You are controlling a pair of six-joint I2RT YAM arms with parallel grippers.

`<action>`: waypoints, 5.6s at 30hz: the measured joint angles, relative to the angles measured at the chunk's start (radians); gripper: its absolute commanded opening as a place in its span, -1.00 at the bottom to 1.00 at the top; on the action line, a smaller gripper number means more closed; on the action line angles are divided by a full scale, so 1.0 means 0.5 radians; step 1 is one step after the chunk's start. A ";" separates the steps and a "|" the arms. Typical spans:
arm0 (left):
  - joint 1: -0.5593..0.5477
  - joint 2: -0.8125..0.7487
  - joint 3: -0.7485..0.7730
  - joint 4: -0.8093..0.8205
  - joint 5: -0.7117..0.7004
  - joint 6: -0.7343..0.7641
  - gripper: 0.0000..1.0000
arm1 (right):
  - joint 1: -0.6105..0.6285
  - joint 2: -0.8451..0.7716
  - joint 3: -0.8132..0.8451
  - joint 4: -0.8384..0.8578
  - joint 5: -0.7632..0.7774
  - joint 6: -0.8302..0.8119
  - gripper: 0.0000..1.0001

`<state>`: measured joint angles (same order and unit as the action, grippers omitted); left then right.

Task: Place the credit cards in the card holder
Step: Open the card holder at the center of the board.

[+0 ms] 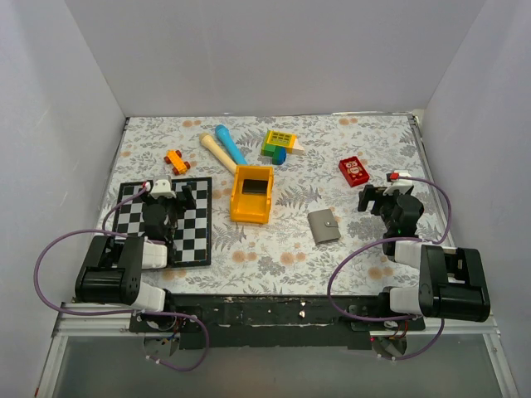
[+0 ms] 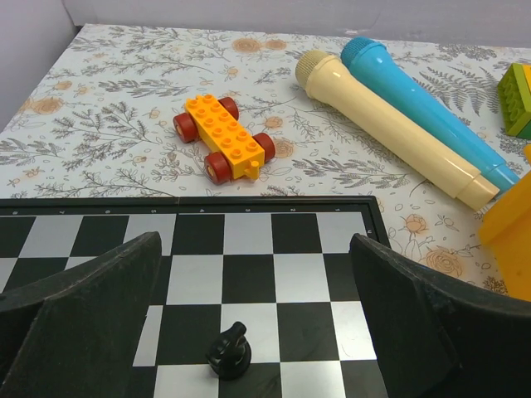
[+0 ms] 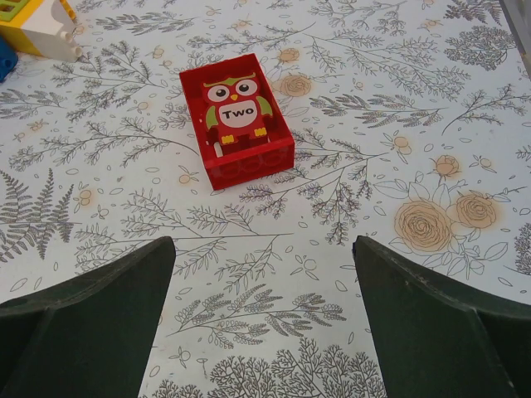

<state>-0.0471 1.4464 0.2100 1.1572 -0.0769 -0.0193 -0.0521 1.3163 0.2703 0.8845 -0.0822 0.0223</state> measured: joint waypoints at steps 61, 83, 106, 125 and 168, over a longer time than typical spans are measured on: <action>0.027 -0.190 2.039 -2.911 -0.429 -0.422 0.96 | 0.000 0.111 1.492 -2.423 0.549 0.893 0.97; -1.242 -0.393 1.743 -3.009 -0.018 -0.891 0.96 | 1.001 -0.360 0.954 -2.613 0.356 0.830 0.77; -1.653 0.056 1.651 -2.599 0.239 -1.353 0.76 | 1.027 -0.095 0.890 -2.528 0.462 0.877 0.18; -1.677 0.301 1.571 -2.296 0.330 -1.598 0.72 | 1.037 0.145 1.068 -2.497 0.481 0.859 0.00; -1.677 0.376 1.530 -2.259 0.349 -1.632 0.85 | 1.075 0.276 1.155 -2.566 0.473 0.906 -0.97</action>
<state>-0.8856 1.6344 0.9752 0.0277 0.0978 -0.8352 0.4854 1.4544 0.8478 -0.3985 0.1543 0.4755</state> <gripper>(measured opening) 0.909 0.024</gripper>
